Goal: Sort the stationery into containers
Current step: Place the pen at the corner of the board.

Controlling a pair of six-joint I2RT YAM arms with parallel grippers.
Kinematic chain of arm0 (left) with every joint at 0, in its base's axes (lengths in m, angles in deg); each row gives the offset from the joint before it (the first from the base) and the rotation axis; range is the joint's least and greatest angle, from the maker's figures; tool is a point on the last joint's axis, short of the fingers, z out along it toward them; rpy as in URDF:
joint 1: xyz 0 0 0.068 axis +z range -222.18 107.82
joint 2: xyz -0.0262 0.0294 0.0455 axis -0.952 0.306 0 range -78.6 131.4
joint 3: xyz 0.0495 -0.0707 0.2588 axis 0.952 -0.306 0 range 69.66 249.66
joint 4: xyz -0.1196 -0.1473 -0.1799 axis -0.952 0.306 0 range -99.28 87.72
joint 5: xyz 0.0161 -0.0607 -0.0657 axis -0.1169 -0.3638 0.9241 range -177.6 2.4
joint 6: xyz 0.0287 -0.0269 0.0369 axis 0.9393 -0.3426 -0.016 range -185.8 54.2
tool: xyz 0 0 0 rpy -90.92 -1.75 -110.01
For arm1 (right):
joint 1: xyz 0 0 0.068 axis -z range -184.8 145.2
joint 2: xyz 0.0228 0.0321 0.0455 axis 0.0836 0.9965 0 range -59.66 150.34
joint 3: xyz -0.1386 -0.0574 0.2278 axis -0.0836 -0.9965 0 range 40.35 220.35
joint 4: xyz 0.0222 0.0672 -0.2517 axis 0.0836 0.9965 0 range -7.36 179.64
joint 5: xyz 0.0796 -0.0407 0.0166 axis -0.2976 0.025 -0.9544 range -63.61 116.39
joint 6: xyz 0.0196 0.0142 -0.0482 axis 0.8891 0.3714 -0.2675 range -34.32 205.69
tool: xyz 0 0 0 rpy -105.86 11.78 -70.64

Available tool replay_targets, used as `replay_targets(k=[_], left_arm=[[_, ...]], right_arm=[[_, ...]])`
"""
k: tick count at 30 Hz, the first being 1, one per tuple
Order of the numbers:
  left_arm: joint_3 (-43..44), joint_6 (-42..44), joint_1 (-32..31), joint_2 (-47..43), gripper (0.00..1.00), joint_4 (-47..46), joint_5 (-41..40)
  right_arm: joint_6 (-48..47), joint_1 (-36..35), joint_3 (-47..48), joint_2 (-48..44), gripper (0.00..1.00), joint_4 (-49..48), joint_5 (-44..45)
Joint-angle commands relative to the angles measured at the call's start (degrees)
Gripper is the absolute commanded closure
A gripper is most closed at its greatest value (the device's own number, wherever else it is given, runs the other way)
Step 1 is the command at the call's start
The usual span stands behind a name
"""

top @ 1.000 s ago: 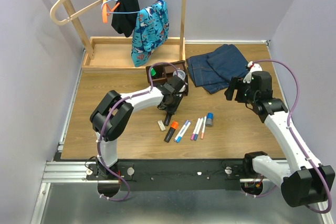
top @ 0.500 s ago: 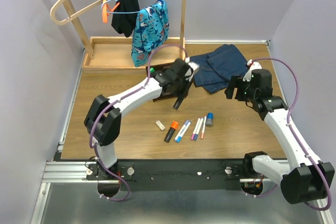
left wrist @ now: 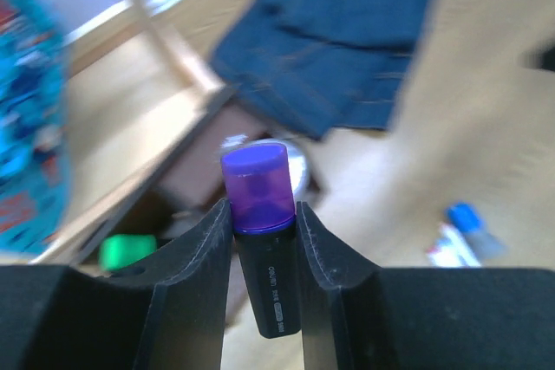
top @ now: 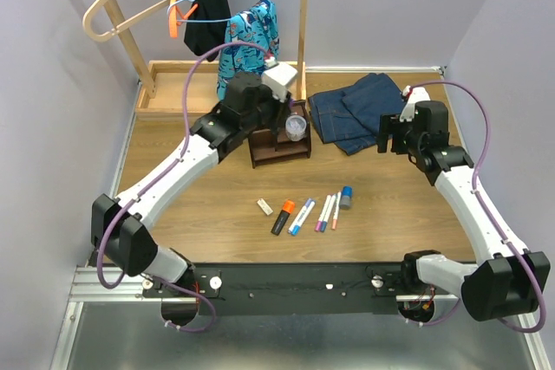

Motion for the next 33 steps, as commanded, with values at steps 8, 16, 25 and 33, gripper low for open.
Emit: replay_targets(k=[8,16,25,33], left_arm=[[-10.94,0.47,14.0,3.37,0.75,-20.86,-1.48],[-11.3,-2.6,14.71,7.85,0.75,-24.9,-0.42],[-10.25,-3.92,15.5,12.78,0.73,-26.93,0.54],[-12.09,-4.71,15.5,11.47,0.59,-26.93,2.57]], right_arm=[[-6.48,0.32,6.61,5.62,0.14,-2.95,3.29],[-6.57,0.32,7.14,8.61,0.15,-3.22,3.12],[-5.87,0.32,5.47,9.76,0.15,-3.57,2.06],[-5.6,0.32,2.74,8.35,0.15,-4.09,1.8]])
